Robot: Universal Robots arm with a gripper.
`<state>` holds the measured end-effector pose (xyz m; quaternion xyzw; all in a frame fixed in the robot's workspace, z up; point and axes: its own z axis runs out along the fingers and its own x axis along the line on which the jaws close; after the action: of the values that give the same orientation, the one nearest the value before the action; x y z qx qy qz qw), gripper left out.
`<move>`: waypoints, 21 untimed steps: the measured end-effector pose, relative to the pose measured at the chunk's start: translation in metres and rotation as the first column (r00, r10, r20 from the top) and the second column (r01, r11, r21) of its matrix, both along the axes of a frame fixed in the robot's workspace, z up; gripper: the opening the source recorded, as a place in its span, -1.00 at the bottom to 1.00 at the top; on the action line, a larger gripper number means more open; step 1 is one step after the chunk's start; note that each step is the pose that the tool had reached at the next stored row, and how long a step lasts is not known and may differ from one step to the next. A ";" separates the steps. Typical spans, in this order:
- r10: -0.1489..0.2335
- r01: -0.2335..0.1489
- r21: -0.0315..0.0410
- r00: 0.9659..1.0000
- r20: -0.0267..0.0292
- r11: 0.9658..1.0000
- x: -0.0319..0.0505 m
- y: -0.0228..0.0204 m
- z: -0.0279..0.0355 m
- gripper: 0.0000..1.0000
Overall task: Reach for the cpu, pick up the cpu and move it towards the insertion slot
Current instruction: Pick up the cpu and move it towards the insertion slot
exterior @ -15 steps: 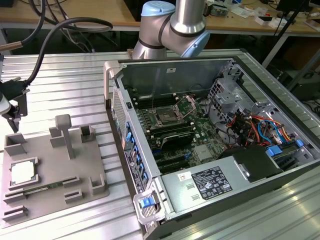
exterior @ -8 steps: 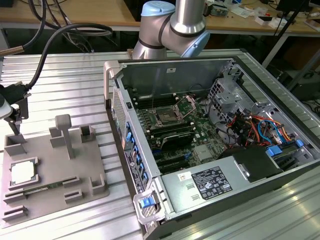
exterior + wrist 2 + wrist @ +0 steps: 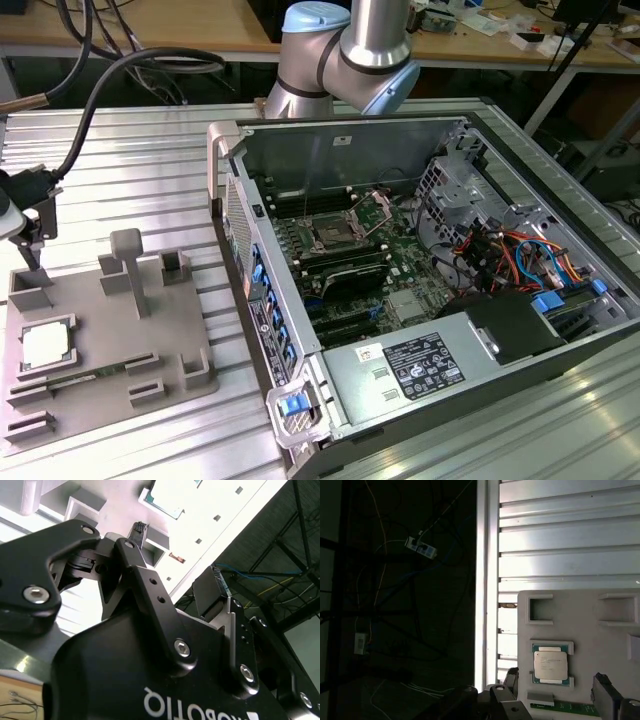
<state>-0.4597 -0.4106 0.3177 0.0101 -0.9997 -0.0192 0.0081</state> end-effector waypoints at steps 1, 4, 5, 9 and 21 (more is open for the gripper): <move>0.000 0.000 0.000 1.000 0.000 1.000 0.0000 0.0000 -0.0002 0.33; 0.000 0.000 0.000 1.000 0.000 1.000 0.0000 0.0000 -0.0014 0.33; 0.000 0.000 0.000 1.000 0.000 1.000 0.0000 0.0000 -0.0017 0.33; 0.000 0.000 0.000 1.000 0.000 1.000 0.0000 0.0000 -0.0036 0.33; 0.000 0.000 0.000 1.000 0.000 1.000 0.0000 -0.0006 -0.0136 0.33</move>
<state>-0.4597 -0.4112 0.3041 0.0101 -0.9997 -0.0192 0.0081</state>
